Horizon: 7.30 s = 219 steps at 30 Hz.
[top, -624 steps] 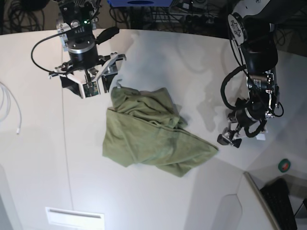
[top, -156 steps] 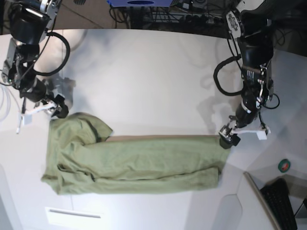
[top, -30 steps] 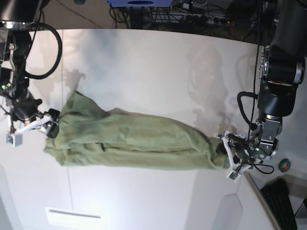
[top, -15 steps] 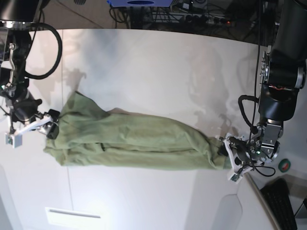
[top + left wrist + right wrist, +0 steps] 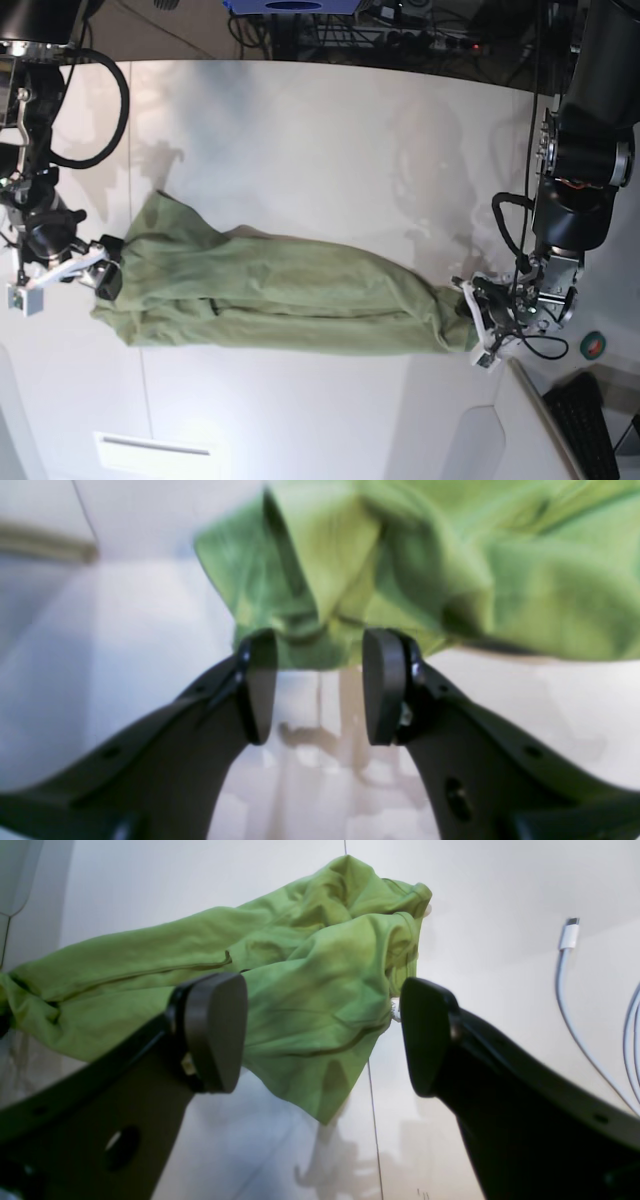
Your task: Layout the t-shirt on the table in an organized manner, then fold the t-shirt properly
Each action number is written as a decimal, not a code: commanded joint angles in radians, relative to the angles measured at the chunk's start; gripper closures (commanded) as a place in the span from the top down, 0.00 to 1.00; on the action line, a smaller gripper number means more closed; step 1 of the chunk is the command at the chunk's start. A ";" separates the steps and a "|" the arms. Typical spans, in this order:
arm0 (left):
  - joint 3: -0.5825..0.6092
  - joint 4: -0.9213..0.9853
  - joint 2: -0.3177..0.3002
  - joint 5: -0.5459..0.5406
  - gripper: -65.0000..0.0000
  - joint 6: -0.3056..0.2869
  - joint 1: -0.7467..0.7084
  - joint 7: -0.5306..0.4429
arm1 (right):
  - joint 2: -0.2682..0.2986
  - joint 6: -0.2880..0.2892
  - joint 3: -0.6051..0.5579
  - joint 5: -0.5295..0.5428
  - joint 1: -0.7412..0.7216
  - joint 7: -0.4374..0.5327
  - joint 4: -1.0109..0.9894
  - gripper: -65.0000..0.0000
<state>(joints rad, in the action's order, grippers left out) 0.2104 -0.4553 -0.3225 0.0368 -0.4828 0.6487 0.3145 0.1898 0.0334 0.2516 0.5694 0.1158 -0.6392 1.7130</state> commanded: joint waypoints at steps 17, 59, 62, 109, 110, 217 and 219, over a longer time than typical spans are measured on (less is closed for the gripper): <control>-0.002 -0.250 -0.102 -0.005 0.40 0.000 -0.050 0.102 | 0.018 -0.003 0.008 0.002 0.012 0.019 0.015 0.69; 0.177 0.100 0.015 -0.005 0.60 -0.035 0.124 -0.016 | 0.010 -0.003 0.005 0.007 0.032 0.019 0.012 0.69; 0.177 0.103 0.015 -0.005 0.60 -0.035 0.135 -0.016 | 0.010 -0.003 0.004 0.007 0.032 0.019 0.014 0.69; 0.168 0.154 0.016 -0.013 0.10 0.040 0.141 -0.108 | 0.010 -0.002 0.010 0.008 0.031 0.020 0.012 0.69; 0.166 0.154 0.016 -0.013 0.01 0.040 0.142 -0.108 | 0.010 -0.003 0.010 0.008 0.031 0.022 0.012 0.69; 0.165 -0.096 -0.106 -0.262 0.00 0.034 0.020 0.234 | -0.191 -0.060 0.122 0.091 0.054 -0.086 -0.314 0.24; 0.165 -0.096 -0.106 -0.263 0.00 0.034 0.018 0.234 | -0.191 -0.060 0.122 0.091 0.048 -0.086 -0.328 0.16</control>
<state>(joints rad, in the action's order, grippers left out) 0.3813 -0.5377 -0.4160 -0.2184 -0.4519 0.6346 0.5587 -0.0055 -0.0299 0.3729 0.6506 0.1722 -0.7315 1.3727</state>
